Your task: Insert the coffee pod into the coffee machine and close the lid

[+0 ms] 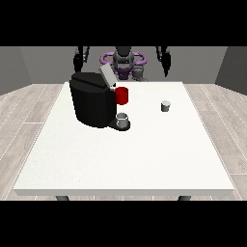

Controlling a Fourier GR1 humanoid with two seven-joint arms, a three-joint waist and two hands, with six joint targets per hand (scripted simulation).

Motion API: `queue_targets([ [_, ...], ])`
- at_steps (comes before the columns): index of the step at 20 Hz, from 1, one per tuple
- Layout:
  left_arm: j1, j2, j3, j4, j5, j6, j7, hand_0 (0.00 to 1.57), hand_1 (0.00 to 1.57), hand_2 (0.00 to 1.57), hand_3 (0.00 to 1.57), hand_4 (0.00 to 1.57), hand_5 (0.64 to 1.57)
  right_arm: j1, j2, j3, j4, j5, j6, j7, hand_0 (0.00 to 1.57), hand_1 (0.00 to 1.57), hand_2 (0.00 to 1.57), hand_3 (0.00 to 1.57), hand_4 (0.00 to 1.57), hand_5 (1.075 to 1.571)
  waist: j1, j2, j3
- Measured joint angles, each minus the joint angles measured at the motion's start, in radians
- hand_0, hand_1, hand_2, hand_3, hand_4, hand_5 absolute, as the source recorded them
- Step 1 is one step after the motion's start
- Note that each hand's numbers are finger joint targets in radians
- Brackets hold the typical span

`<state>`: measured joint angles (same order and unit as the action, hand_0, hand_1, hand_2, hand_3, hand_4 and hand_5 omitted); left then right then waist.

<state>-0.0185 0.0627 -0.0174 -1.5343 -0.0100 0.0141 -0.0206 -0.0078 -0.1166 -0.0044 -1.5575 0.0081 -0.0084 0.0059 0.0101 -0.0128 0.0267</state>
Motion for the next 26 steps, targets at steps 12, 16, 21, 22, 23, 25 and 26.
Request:
queue_targets([
  [12,-0.018,0.257,0.044,0.039,-0.070,-0.211,-0.186,0.00,0.00,0.00,0.00,0.00,1.571,-0.010,0.022,-0.028,0.038,0.085,-0.115,-0.042,0.00,0.00,0.00,0.00,0.00,1.571,-0.013,0.020,-0.0258],
  [16,-0.071,0.312,0.068,0.115,-0.122,-0.225,-0.228,0.00,0.00,0.00,0.00,0.00,1.571,-0.045,0.015,-0.025,0.029,0.107,-0.124,-0.037,0.00,0.00,0.00,0.00,0.00,1.571,-0.049,0.057,-0.0265],
  [21,-0.193,0.413,0.124,0.230,-0.152,-0.267,-0.191,0.00,0.00,0.00,0.00,0.00,1.571,-0.080,0.045,0.032,0.006,0.145,-0.133,-0.019,0.00,0.00,0.00,0.00,0.00,1.571,-0.111,0.116,-0.0268],
  [22,-0.211,0.422,0.125,0.247,-0.162,-0.272,-0.181,0.00,0.00,0.00,0.00,0.00,1.571,-0.081,0.051,0.034,0.017,0.145,-0.135,-0.029,0.00,0.00,0.00,0.00,0.00,1.571,-0.115,0.124,-0.0270],
  [23,-0.236,0.430,0.130,0.271,-0.170,-0.272,-0.177,0.00,0.00,0.00,0.00,0.00,1.571,-0.090,0.061,0.041,0.018,0.146,-0.138,-0.035,0.00,0.00,0.00,0.00,0.00,1.571,-0.126,0.139,-0.0268],
  [25,-0.283,0.461,0.134,0.310,-0.188,-0.291,-0.157,0.00,0.00,0.00,0.00,0.00,1.571,-0.106,0.082,0.068,0.017,0.159,-0.161,-0.022,0.00,0.00,0.00,0.00,0.00,1.571,-0.142,0.158,-0.0268],
  [26,-0.295,0.471,0.133,0.334,-0.204,-0.290,-0.163,0.00,0.00,0.00,0.00,0.00,1.571,-0.114,0.085,0.073,0.012,0.165,-0.163,-0.019,0.00,0.00,0.00,0.00,0.00,1.571,-0.152,0.174,-0.0268],
])
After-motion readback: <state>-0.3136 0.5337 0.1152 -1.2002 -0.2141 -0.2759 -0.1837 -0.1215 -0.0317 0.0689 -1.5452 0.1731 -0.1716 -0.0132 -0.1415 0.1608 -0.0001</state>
